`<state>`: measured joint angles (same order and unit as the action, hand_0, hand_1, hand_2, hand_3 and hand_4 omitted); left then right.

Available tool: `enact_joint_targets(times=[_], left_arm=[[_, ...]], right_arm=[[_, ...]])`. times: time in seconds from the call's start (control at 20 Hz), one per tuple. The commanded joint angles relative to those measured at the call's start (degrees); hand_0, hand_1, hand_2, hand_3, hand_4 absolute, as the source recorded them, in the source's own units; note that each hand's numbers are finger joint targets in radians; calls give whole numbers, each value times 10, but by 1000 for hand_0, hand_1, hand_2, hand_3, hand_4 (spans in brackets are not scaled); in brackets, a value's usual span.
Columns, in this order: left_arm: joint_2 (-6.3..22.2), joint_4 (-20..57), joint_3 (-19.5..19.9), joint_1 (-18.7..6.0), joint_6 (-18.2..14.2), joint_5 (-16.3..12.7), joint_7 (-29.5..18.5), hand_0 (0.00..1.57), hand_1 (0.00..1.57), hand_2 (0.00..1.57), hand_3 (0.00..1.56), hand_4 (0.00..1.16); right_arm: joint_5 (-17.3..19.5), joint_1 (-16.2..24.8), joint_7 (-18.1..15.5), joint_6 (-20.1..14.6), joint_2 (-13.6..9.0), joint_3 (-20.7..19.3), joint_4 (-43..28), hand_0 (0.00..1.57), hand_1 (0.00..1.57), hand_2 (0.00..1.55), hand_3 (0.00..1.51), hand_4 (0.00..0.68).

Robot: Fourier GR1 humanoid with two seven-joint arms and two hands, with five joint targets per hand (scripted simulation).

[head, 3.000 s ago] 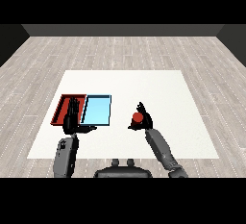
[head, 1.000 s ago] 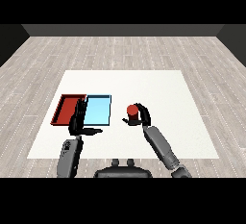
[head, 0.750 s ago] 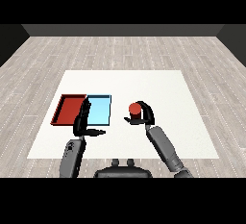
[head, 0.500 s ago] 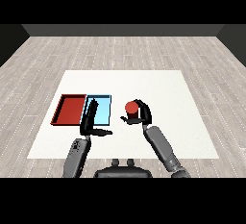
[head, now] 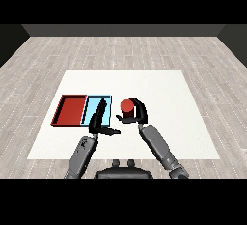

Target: Pick the red can and put it in the red box

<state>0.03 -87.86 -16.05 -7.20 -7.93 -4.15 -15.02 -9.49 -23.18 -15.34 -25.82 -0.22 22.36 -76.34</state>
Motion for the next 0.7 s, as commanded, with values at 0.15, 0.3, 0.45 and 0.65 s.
enact_joint_targets(times=[0.15, 0.3, 0.45, 0.65], left_arm=[[0, 53, -45, -33, -31, -25, 2, 0, 0, 0, 0, 0], [0, 75, -42, -40, -27, -31, -7, 0, 0, 0, 0, 0], [0, 123, -43, -58, -17, -57, -24, 0, 0, 0, 0, 0], [0, 110, -65, -47, -34, -69, -20, 0, 0, 0, 0, 0]], right_arm=[[-34, -24, -39, -18, 2, 25, 44, 1458, 1458, 1443, 1397, 659], [-32, -40, -16, -7, 2, 4, 44, 1457, 1457, 1450, 1391, 632], [-26, -2, -23, 5, 2, 5, 18, 1459, 1459, 1449, 1380, 633], [-45, -18, -75, -10, 2, 30, 64, 1443, 1443, 1438, 1389, 631]])
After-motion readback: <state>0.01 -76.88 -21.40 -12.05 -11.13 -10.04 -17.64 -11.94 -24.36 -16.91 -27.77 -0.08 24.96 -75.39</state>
